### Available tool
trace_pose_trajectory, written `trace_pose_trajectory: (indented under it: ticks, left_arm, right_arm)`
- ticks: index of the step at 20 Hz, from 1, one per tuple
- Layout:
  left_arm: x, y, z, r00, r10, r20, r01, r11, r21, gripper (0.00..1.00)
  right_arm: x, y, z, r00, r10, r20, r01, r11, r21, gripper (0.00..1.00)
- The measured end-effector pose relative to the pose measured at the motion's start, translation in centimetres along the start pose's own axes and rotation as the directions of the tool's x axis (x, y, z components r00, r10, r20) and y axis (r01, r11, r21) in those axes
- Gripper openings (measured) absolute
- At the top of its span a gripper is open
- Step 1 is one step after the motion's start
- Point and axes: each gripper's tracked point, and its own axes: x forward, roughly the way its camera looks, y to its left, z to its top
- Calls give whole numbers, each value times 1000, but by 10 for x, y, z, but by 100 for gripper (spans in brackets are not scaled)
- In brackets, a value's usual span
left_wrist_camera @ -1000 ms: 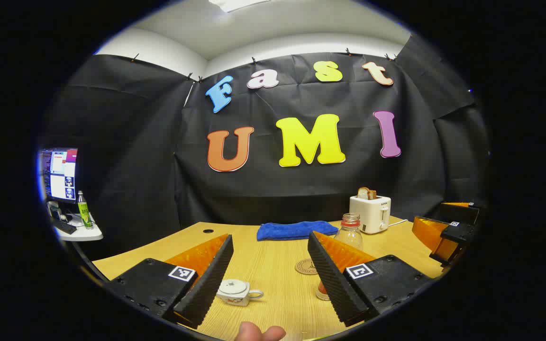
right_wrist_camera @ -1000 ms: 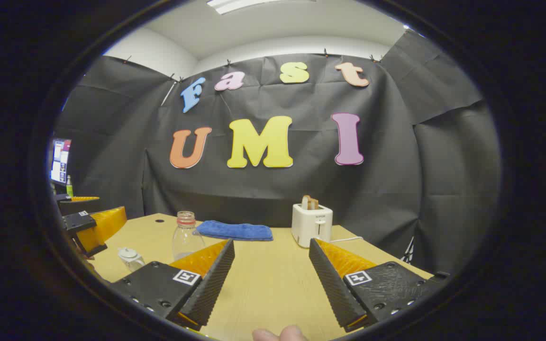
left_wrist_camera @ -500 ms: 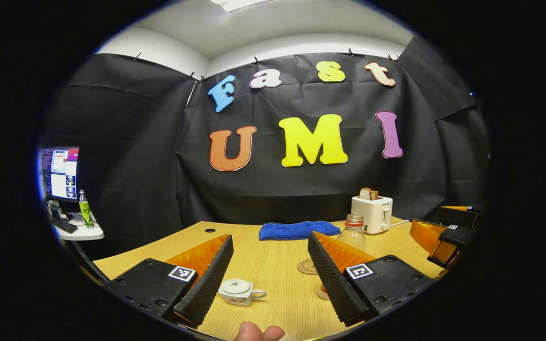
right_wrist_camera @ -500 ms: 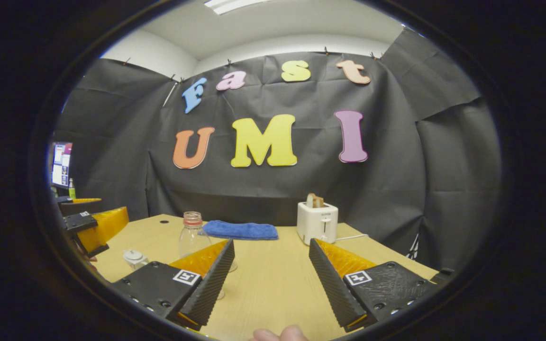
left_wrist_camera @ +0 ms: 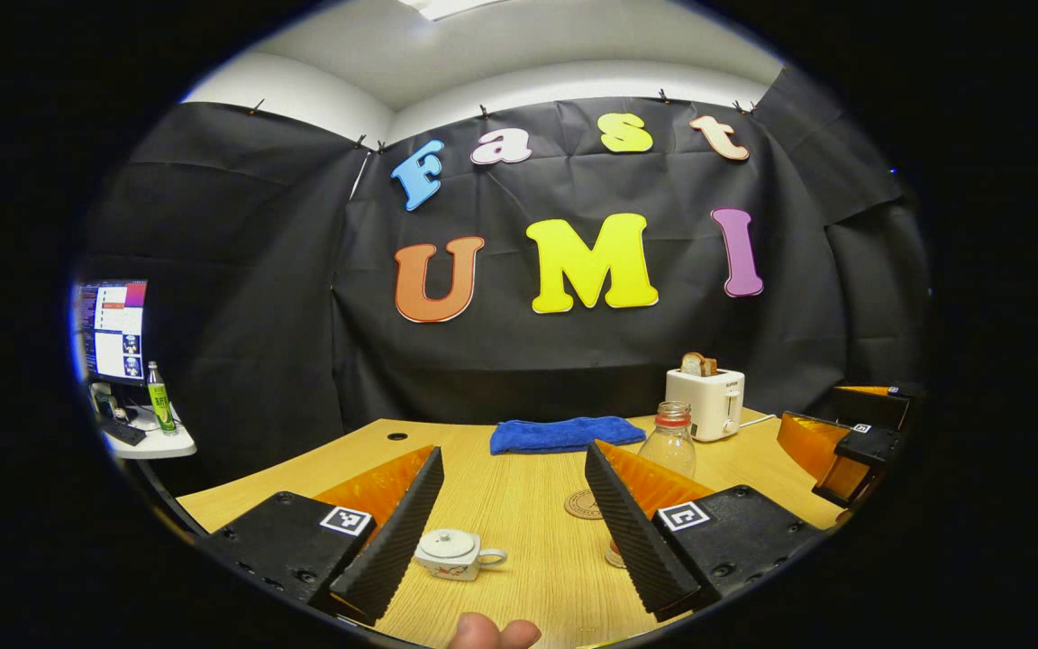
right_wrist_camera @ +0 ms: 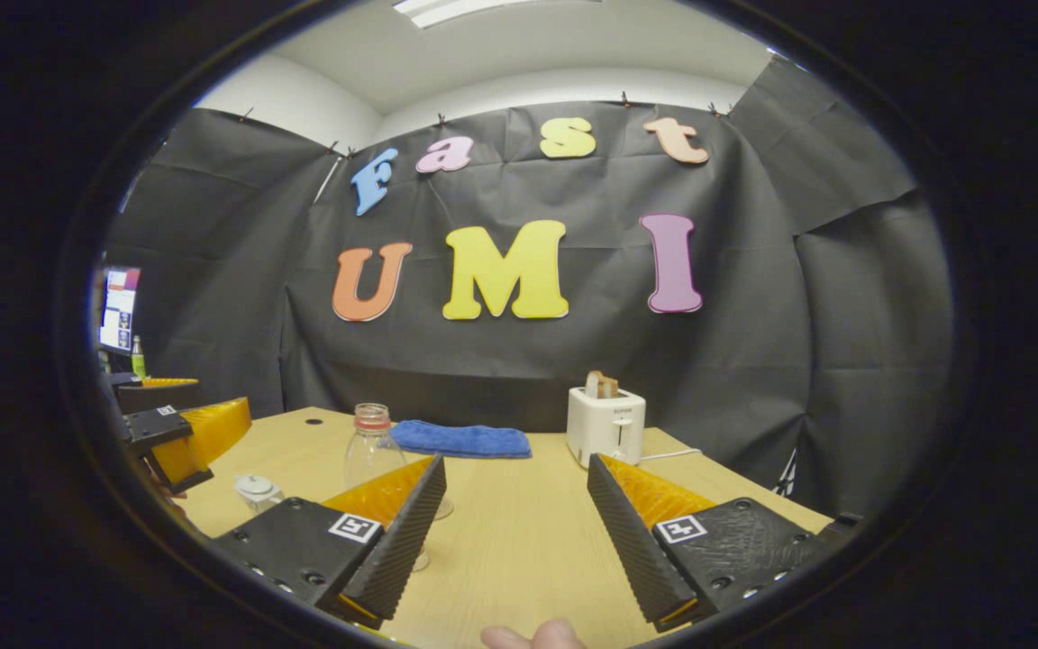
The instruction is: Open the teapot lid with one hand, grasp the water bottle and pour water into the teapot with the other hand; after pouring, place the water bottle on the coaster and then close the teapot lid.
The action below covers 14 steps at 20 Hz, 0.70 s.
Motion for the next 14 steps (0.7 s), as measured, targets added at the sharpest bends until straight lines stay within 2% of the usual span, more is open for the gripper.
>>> trace_pose_trajectory:
  ticks: [7,8,10,12,14]
  left_arm:
    - [-1,-2,-1,1000,-15,-7,15,1000,-2,99]
    - [-1,2,-1,1000,-7,-3,7,1000,-2,95]
    - [-2,6,-3,1000,-2,-5,2,1000,-11,99]
    - [-5,8,-22,999,-27,-37,27,1000,-7,99]
    - [-7,21,-48,995,-16,-97,17,1000,10,99]
  right_arm:
    - [0,0,-3,1000,2,5,-2,1000,15,94]
    - [-1,-1,-5,1000,3,7,-3,1000,21,94]
    - [0,-1,-11,1000,8,-4,-8,999,33,95]
    - [0,-2,-18,1000,13,-19,-13,999,37,95]
    - [0,-1,-25,999,25,-29,-23,998,51,96]
